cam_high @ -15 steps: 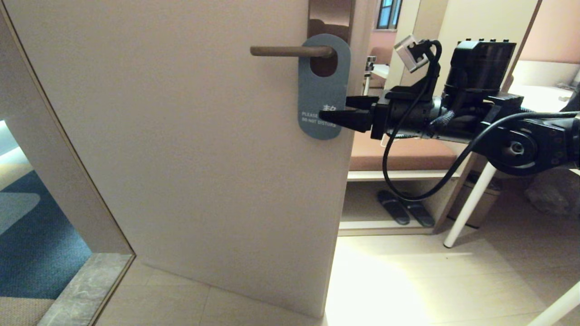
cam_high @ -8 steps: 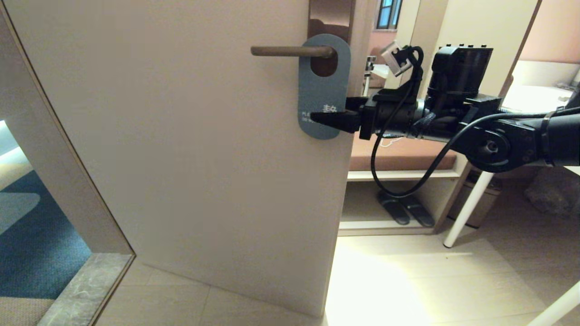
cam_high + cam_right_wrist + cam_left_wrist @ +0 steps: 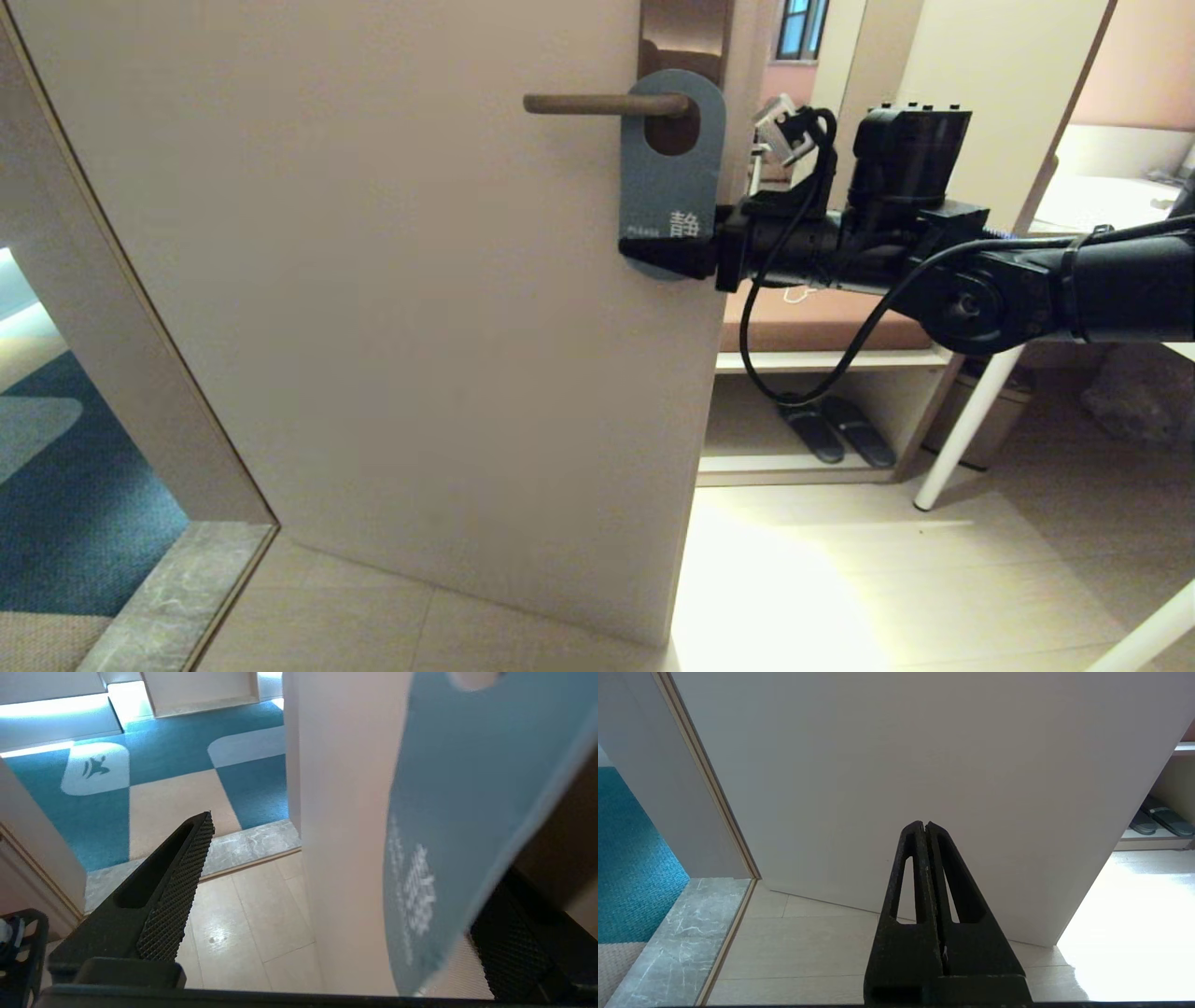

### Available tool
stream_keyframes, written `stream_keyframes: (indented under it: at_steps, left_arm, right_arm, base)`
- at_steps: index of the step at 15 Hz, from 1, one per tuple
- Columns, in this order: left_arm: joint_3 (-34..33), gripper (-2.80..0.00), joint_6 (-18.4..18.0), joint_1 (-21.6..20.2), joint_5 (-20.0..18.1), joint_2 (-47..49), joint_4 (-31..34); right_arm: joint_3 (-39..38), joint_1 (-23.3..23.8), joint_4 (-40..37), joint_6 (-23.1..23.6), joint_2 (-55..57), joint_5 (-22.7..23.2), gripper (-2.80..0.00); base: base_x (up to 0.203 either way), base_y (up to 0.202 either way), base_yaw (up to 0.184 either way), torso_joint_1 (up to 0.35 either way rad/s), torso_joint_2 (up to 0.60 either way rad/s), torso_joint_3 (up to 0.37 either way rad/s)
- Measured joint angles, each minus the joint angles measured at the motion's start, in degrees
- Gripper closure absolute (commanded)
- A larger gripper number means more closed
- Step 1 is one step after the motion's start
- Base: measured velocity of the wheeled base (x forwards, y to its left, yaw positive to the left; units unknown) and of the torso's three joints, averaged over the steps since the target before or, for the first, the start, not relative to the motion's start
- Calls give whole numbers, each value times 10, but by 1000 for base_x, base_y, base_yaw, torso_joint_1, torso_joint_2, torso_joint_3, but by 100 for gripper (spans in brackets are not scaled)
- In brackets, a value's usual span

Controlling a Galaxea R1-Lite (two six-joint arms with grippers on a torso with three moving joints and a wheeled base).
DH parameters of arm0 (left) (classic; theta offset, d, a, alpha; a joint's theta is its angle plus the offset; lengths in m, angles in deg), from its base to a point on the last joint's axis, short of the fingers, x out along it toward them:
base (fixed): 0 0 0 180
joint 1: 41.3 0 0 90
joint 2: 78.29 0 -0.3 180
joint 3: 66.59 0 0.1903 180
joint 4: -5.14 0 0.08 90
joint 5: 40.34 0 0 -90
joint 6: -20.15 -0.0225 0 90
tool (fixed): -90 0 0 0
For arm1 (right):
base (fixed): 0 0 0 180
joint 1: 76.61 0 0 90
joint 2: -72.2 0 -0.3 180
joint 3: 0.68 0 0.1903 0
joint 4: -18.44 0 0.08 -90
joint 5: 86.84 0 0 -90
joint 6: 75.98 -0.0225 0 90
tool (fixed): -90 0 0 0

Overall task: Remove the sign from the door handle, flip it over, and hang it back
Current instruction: Take down the sign

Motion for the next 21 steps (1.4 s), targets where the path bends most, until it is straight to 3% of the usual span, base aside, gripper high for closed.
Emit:
stream_keyframes:
  at_steps: [10,11,21]
  left_arm:
    - [0,0,0,0,0,0,0]
    - [0,0,0,0,0,0,0]
    - [0,0,0,0,0,0,0]
  right_arm:
    - [-3,-3,12,0,1,0,-280]
    - [-3,-3,12,0,1,0,0]
    - [-4,-3,14,2,-11,-3,0]
  base:
    - [0,0,0,0,0,0]
    - [0,0,0,0,0,0]
    - [0,0,0,0,0,0]
